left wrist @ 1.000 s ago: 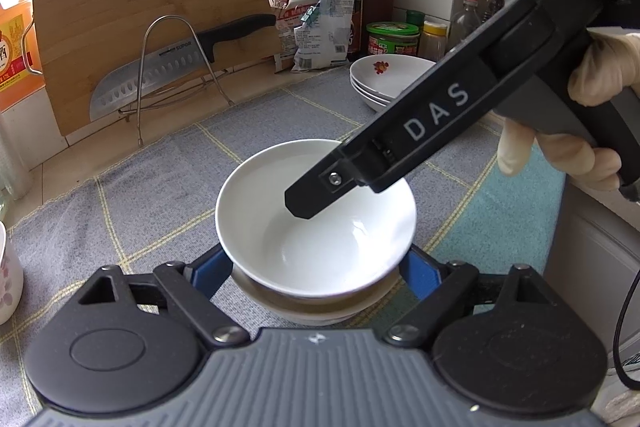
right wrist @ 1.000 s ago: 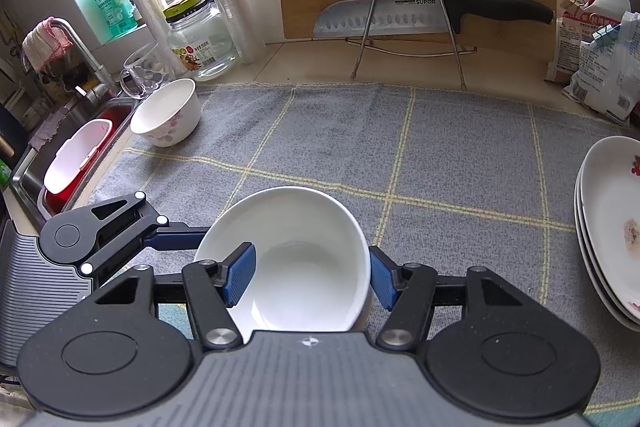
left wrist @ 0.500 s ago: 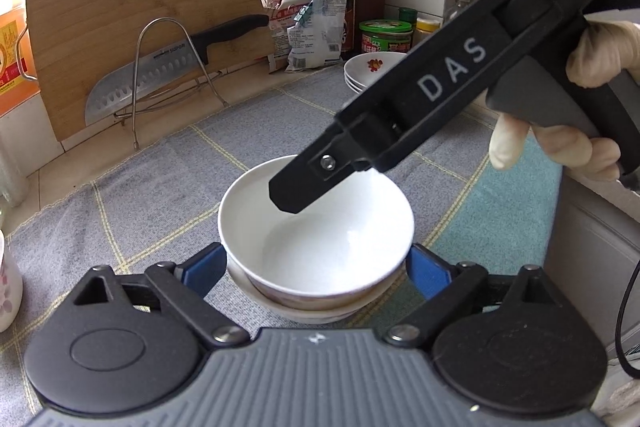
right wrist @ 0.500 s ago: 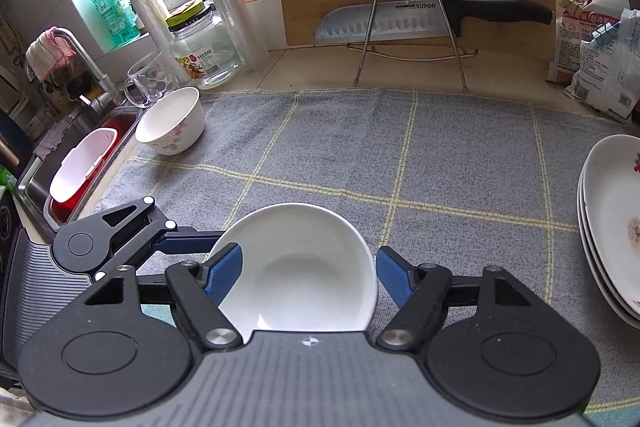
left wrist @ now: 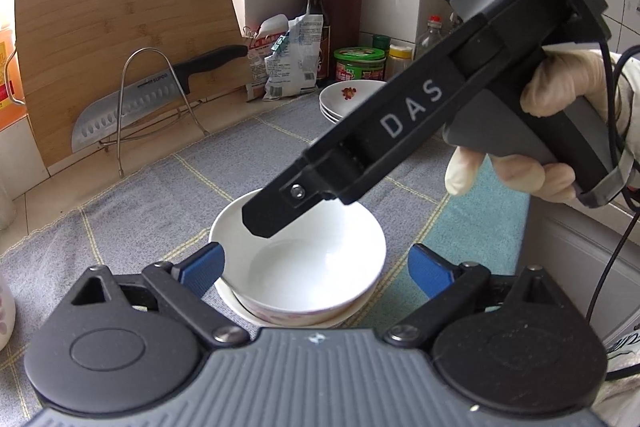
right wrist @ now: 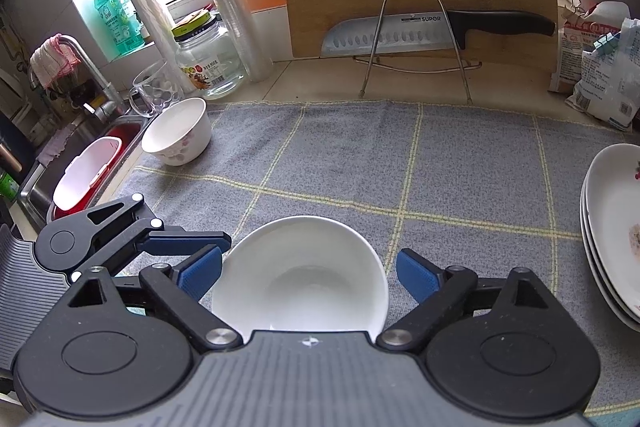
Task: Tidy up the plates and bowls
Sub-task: 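Withdraw both grippers and move them to the white bowl by the jar, then close both grippers on opposite rims of the white bowl by the jar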
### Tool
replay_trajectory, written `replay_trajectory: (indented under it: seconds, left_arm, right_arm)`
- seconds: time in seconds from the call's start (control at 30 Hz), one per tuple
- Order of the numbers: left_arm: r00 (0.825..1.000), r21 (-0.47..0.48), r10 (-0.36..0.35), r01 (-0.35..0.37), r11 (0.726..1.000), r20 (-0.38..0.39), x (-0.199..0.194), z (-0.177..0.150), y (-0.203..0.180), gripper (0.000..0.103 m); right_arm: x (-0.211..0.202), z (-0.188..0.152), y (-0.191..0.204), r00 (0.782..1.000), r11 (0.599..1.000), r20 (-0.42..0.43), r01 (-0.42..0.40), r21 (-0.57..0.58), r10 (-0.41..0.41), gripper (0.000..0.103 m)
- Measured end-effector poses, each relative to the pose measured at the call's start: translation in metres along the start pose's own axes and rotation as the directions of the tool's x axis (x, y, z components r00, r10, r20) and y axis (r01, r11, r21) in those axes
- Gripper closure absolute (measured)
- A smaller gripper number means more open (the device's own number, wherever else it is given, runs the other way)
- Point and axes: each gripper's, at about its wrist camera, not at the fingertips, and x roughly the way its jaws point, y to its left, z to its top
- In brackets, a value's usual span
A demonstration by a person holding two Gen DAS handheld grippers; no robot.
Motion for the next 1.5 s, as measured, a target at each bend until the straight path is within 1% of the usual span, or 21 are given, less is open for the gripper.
replay_trajectory:
  seconds: [0.07, 0.17, 0.37, 0.47, 0.53, 0.63, 0.77, 0.83, 0.93, 1.03, 1.13, 1.2, 1.27, 1.37, 1.5]
  left_arm:
    - [1.0, -0.007, 0.007, -0.007, 1.0, -0.001, 0.001, -0.001, 0.001, 0.005]
    - [1.0, -0.03, -0.004, 0.004, 1.0, 0.005, -0.001, -0.002, 0.005, 0.005]
    - [0.999, -0.05, 0.04, -0.039, 0.998, 0.017, -0.009, -0.007, 0.012, 0.005]
    - [0.996, -0.085, 0.084, -0.082, 0.993, 0.02, -0.016, -0.011, 0.022, 0.004]
    - [0.992, -0.113, 0.125, -0.122, 0.986, 0.016, -0.022, -0.016, 0.03, 0.004]
    - [0.981, -0.158, 0.194, -0.19, 0.969, 0.006, -0.03, -0.024, 0.043, 0.004]
    - [0.958, -0.244, 0.285, -0.281, 0.928, -0.021, -0.042, -0.037, 0.068, 0.004]
    - [0.941, -0.286, 0.337, -0.335, 0.898, -0.045, -0.048, -0.045, 0.082, 0.004]
    - [0.918, -0.331, 0.391, -0.389, 0.86, -0.063, -0.059, -0.054, 0.098, 0.004]
    - [0.891, -0.368, 0.446, -0.444, 0.817, -0.085, -0.065, -0.067, 0.115, 0.004]
    - [0.871, -0.386, 0.482, -0.479, 0.789, -0.095, -0.069, -0.075, 0.128, 0.004]
    - [0.852, -0.387, 0.514, -0.511, 0.768, -0.105, -0.07, -0.081, 0.136, 0.004]
    - [0.837, -0.38, 0.536, -0.534, 0.755, -0.111, -0.069, -0.084, 0.143, 0.004]
    - [0.823, -0.374, 0.557, -0.554, 0.744, -0.111, -0.067, -0.088, 0.152, 0.004]
    - [0.804, -0.359, 0.585, -0.581, 0.731, -0.11, -0.063, -0.091, 0.163, 0.004]
  right_arm:
    - [-0.001, 0.0, 0.001, 1.0, 1.0, 0.002, 0.0, 0.0, 0.0, 0.005]
    - [-0.002, 0.0, 0.002, 1.0, 1.0, 0.003, 0.004, -0.002, -0.004, 0.005]
    - [-0.002, 0.003, 0.006, 1.0, 1.0, 0.009, 0.013, -0.016, -0.013, 0.003]
    - [-0.001, 0.006, 0.013, 0.999, 0.999, 0.02, 0.026, -0.04, -0.026, 0.0]
    - [0.001, 0.009, 0.019, 0.999, 0.997, 0.027, 0.037, -0.061, -0.035, 0.0]
    - [0.007, 0.013, 0.029, 0.999, 0.995, 0.03, 0.039, -0.093, -0.037, 0.0]
    - [0.017, 0.021, 0.046, 0.999, 0.991, 0.04, 0.031, -0.128, -0.026, 0.0]
    - [0.023, 0.025, 0.055, 0.999, 0.991, 0.049, 0.022, -0.135, -0.016, 0.0]
    - [0.035, 0.031, 0.067, 0.999, 0.991, 0.054, 0.001, -0.136, 0.007, 0.0]
    - [0.046, 0.036, 0.079, 0.998, 0.989, 0.06, -0.014, -0.148, 0.024, 0.0]
    - [0.059, 0.041, 0.09, 0.998, 0.984, 0.04, -0.041, -0.175, 0.049, 0.0]
    - [0.069, 0.045, 0.097, 0.998, 0.978, 0.017, -0.06, -0.201, 0.064, 0.0]
    - [0.078, 0.049, 0.105, 0.997, 0.971, 0.001, -0.07, -0.228, 0.072, 0.0]
    - [0.091, 0.059, 0.116, 0.996, 0.957, -0.026, -0.085, -0.277, 0.081, 0.0]
    - [0.106, 0.08, 0.127, 0.994, 0.937, -0.041, -0.105, -0.333, 0.097, 0.0]
